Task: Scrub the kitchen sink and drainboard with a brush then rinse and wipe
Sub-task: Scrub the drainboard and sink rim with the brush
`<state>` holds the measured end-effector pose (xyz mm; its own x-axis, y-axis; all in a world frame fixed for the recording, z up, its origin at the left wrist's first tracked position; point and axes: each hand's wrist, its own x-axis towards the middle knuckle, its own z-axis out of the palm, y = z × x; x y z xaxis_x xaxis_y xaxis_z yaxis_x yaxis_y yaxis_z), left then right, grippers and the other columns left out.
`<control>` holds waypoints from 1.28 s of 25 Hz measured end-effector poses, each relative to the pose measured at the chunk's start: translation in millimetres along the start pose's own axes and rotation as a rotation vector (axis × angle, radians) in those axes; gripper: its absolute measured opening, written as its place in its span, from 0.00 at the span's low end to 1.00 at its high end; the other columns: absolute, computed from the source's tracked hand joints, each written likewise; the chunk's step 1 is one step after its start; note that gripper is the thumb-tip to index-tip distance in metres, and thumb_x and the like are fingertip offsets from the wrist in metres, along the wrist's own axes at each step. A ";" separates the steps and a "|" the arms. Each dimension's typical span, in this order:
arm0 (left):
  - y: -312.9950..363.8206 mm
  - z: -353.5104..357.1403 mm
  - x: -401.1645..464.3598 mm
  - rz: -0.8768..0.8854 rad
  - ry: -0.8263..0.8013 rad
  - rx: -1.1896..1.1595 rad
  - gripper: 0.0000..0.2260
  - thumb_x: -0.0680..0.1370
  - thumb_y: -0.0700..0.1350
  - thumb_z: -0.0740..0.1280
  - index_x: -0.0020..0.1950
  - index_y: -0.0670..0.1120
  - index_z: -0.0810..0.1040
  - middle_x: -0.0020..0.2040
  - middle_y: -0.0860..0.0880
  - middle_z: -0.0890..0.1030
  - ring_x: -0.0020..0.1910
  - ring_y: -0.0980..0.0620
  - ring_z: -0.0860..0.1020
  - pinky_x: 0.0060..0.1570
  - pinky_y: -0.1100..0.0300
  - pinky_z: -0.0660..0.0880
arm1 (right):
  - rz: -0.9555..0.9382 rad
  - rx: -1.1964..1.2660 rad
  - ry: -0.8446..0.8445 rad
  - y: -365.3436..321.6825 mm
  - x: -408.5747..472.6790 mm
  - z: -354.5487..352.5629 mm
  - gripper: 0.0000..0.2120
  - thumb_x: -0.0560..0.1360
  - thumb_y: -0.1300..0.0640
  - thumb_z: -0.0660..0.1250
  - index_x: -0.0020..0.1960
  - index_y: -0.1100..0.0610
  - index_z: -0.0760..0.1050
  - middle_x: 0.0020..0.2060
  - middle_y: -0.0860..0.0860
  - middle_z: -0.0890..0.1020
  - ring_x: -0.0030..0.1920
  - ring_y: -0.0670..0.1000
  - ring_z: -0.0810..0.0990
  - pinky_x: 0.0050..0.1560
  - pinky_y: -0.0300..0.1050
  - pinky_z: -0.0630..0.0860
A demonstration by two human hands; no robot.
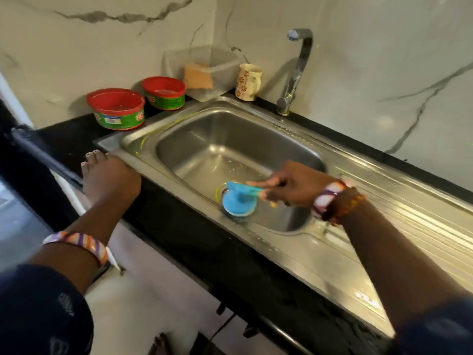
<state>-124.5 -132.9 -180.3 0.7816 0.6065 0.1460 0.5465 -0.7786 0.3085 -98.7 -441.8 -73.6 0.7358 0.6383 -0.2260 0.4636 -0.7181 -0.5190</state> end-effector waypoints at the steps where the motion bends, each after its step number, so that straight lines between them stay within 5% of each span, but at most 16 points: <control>1: -0.5 -0.7 0.8 -0.009 0.003 -0.001 0.21 0.76 0.39 0.57 0.66 0.29 0.66 0.69 0.31 0.64 0.70 0.36 0.60 0.70 0.46 0.57 | -0.058 0.004 -0.022 -11.9 34.6 2.1 0.09 0.75 0.58 0.67 0.51 0.58 0.83 0.34 0.43 0.84 0.23 0.39 0.69 0.27 0.28 0.66; 4: 0.5 -0.1 3.3 0.008 0.022 0.015 0.20 0.76 0.40 0.56 0.64 0.30 0.68 0.66 0.31 0.68 0.67 0.35 0.64 0.68 0.45 0.60 | -0.099 0.079 -0.047 -48.6 125.2 5.4 0.11 0.76 0.59 0.65 0.37 0.50 0.80 0.46 0.59 0.84 0.20 0.41 0.66 0.21 0.31 0.64; 7: -1.2 3.0 4.9 0.007 0.030 0.016 0.21 0.76 0.40 0.56 0.66 0.31 0.67 0.68 0.32 0.66 0.70 0.36 0.61 0.70 0.47 0.57 | -0.082 0.143 -0.026 -79.7 176.8 13.4 0.10 0.76 0.58 0.65 0.55 0.59 0.81 0.28 0.46 0.80 0.19 0.42 0.65 0.19 0.31 0.62; 9: -0.8 3.1 4.0 0.012 0.031 -0.003 0.22 0.77 0.39 0.56 0.69 0.32 0.64 0.71 0.33 0.63 0.73 0.38 0.58 0.72 0.48 0.54 | -0.058 0.170 -0.030 -83.3 178.1 14.9 0.13 0.76 0.58 0.65 0.60 0.57 0.78 0.28 0.48 0.77 0.21 0.44 0.64 0.19 0.32 0.61; 14: 0.1 -0.2 0.2 0.003 0.031 -0.036 0.22 0.79 0.40 0.52 0.72 0.34 0.60 0.74 0.36 0.58 0.75 0.41 0.54 0.74 0.51 0.50 | 0.018 0.163 -0.185 -31.1 86.5 -12.3 0.10 0.77 0.56 0.65 0.40 0.46 0.81 0.20 0.46 0.75 0.22 0.43 0.66 0.22 0.36 0.64; 18: -1.7 -0.7 0.3 0.008 0.009 -0.027 0.22 0.79 0.40 0.52 0.72 0.33 0.60 0.74 0.35 0.58 0.75 0.41 0.54 0.74 0.49 0.51 | 0.322 0.225 -0.391 36.4 -27.1 -44.4 0.04 0.70 0.45 0.70 0.42 0.43 0.83 0.25 0.48 0.77 0.23 0.42 0.69 0.24 0.34 0.66; 20: -0.4 -1.3 0.8 0.003 0.009 -0.005 0.22 0.78 0.39 0.53 0.70 0.31 0.62 0.72 0.33 0.61 0.73 0.38 0.57 0.73 0.48 0.54 | 0.427 0.238 -0.531 55.6 -70.3 -56.0 0.25 0.59 0.36 0.75 0.53 0.43 0.81 0.28 0.50 0.78 0.23 0.43 0.71 0.24 0.34 0.67; 21: 1.2 -1.6 0.4 0.001 0.011 0.002 0.21 0.78 0.38 0.54 0.69 0.29 0.64 0.70 0.32 0.63 0.72 0.37 0.59 0.72 0.47 0.55 | 0.447 0.269 -0.564 61.7 -83.4 -59.1 0.28 0.56 0.35 0.75 0.54 0.42 0.81 0.28 0.51 0.78 0.23 0.43 0.71 0.24 0.34 0.67; 25: 1.7 -1.5 0.5 0.011 0.010 -0.002 0.20 0.77 0.38 0.55 0.67 0.28 0.65 0.69 0.31 0.64 0.71 0.35 0.60 0.71 0.45 0.56 | 0.402 0.141 -0.455 37.9 -65.4 -52.2 0.05 0.70 0.51 0.70 0.44 0.45 0.83 0.26 0.46 0.80 0.24 0.40 0.72 0.26 0.31 0.67; 29: -2.2 2.1 3.0 0.020 0.037 -0.017 0.20 0.77 0.39 0.54 0.67 0.30 0.66 0.69 0.32 0.65 0.71 0.37 0.60 0.71 0.46 0.57 | 0.119 0.081 -0.228 -13.1 35.3 -24.9 0.07 0.76 0.58 0.65 0.50 0.55 0.81 0.24 0.39 0.78 0.24 0.42 0.68 0.24 0.32 0.64; 32: -3.2 4.1 4.6 0.013 0.045 -0.031 0.21 0.78 0.39 0.53 0.69 0.32 0.64 0.70 0.34 0.64 0.72 0.39 0.59 0.72 0.48 0.55 | 0.050 0.222 -0.136 -44.6 121.9 -1.2 0.11 0.77 0.57 0.64 0.59 0.51 0.77 0.25 0.44 0.77 0.21 0.42 0.66 0.20 0.32 0.63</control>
<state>-121.4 -128.3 -184.4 0.7740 0.6032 0.1924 0.5259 -0.7817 0.3352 -29.0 -332.3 -77.0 0.6748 0.6461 -0.3567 0.2977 -0.6805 -0.6695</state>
